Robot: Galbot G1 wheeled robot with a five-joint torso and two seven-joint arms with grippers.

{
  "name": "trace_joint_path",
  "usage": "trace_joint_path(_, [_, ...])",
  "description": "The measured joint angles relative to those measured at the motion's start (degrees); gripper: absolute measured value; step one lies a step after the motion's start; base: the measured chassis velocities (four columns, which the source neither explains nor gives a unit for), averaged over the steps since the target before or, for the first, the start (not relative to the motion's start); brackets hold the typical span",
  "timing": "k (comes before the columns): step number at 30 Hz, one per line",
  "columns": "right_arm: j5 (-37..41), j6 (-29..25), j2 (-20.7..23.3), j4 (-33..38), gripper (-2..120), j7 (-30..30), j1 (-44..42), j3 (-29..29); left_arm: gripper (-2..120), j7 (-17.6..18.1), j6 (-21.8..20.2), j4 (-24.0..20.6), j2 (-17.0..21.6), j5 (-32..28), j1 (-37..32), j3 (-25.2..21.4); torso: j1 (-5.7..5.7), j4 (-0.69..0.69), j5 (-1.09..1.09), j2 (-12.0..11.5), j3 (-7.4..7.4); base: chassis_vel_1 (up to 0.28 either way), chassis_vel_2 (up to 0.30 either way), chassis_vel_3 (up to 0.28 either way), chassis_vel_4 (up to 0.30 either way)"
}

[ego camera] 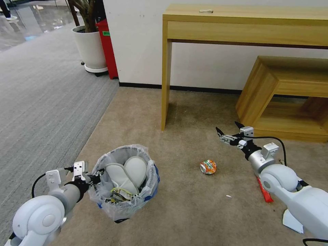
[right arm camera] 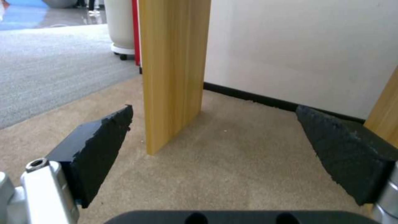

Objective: Pick up the trash bin and place the garbage on the floor into it.

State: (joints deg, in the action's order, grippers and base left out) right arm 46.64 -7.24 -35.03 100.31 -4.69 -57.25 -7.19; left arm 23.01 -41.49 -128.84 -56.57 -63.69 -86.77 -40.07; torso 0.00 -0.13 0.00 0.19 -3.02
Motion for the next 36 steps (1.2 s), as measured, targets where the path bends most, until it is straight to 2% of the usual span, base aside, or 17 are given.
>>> trace_joint_path(22, [-0.7, -0.1, 0.1, 0.2, 100, 0.9, -1.2, -1.0, 0, -0.1, 0.4, -0.4, -0.2, 0.2, -0.9, -1.0, 0.00, 0.01, 0.00, 0.0, 0.00, 0.000, 0.000, 0.000, 0.000])
trace_joint_path(36, [-1.0, -0.2, -0.1, -0.2, 100, 1.1, -0.7, -0.4, 0, -0.1, 0.4, -0.6, -0.4, 0.1, -1.1, -1.3, 0.00, 0.00, -0.01, 0.0, 0.00, -0.072, -0.079, -0.078, -0.082])
